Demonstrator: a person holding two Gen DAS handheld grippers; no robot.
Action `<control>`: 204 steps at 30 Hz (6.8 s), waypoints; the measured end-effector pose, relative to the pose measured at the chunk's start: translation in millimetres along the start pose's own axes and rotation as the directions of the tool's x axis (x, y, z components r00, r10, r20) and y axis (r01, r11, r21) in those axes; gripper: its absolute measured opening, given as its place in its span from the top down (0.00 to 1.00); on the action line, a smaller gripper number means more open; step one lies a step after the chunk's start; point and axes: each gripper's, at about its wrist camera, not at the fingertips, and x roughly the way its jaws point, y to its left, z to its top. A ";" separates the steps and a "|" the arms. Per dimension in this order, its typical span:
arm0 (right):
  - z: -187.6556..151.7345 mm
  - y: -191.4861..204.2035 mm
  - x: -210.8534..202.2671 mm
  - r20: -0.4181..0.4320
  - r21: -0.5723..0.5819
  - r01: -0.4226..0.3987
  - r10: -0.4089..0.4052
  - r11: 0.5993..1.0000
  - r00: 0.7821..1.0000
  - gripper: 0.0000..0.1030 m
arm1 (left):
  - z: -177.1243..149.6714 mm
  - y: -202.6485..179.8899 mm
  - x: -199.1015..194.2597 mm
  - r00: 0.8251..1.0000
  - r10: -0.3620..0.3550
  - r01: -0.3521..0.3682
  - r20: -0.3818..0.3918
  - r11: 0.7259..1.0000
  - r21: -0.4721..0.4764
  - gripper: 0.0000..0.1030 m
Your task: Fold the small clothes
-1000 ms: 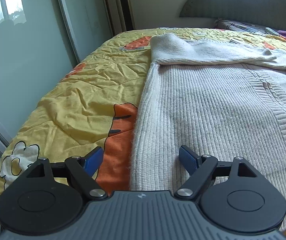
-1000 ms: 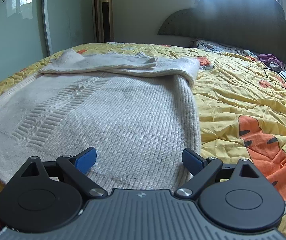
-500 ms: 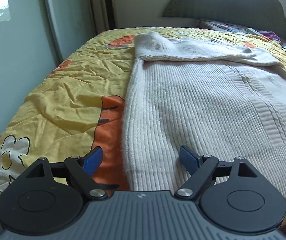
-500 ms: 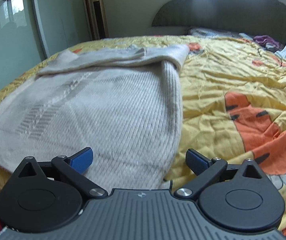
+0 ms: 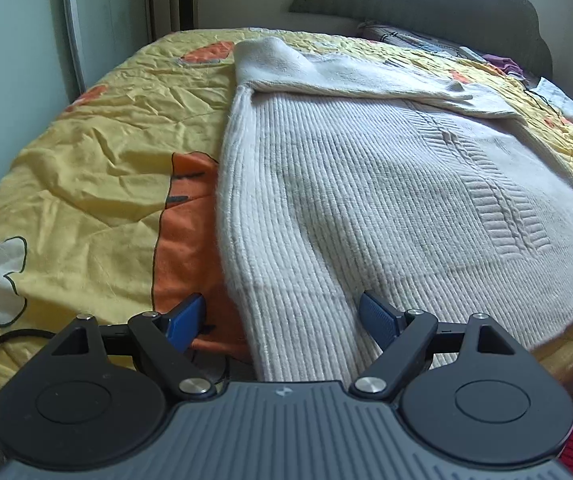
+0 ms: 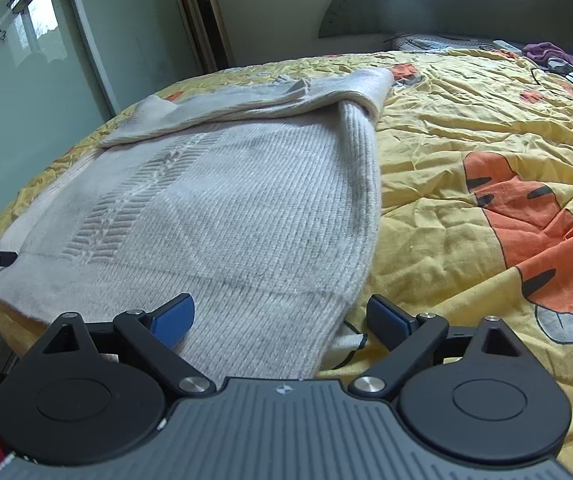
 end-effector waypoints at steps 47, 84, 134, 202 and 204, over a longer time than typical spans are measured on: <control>29.0 -2.1 -6.7 0.133 0.181 -0.399 0.379 0.899 0.916 0.88 | 17.6 -29.0 -38.4 0.965 -0.120 0.134 0.233 0.990 -0.045 0.85; 67.2 13.6 10.5 0.279 0.145 -0.262 0.215 0.954 0.936 0.88 | 71.9 -33.0 -23.8 0.945 -0.025 0.091 0.325 0.978 -0.190 0.85; 174.7 -14.1 90.0 0.384 0.091 -0.175 0.128 0.980 0.915 0.88 | 197.8 -56.1 51.4 0.937 0.159 -0.123 0.311 0.983 -0.133 0.85; 256.6 -79.0 254.1 0.220 0.305 -0.114 0.046 0.946 0.974 0.80 | 298.3 -16.4 223.4 0.985 0.170 -0.156 0.039 0.957 -0.246 0.82; 256.7 -79.5 254.9 0.217 0.304 -0.111 0.045 0.946 0.975 0.80 | 300.4 -14.0 223.0 0.987 0.157 -0.145 0.030 0.956 -0.256 0.80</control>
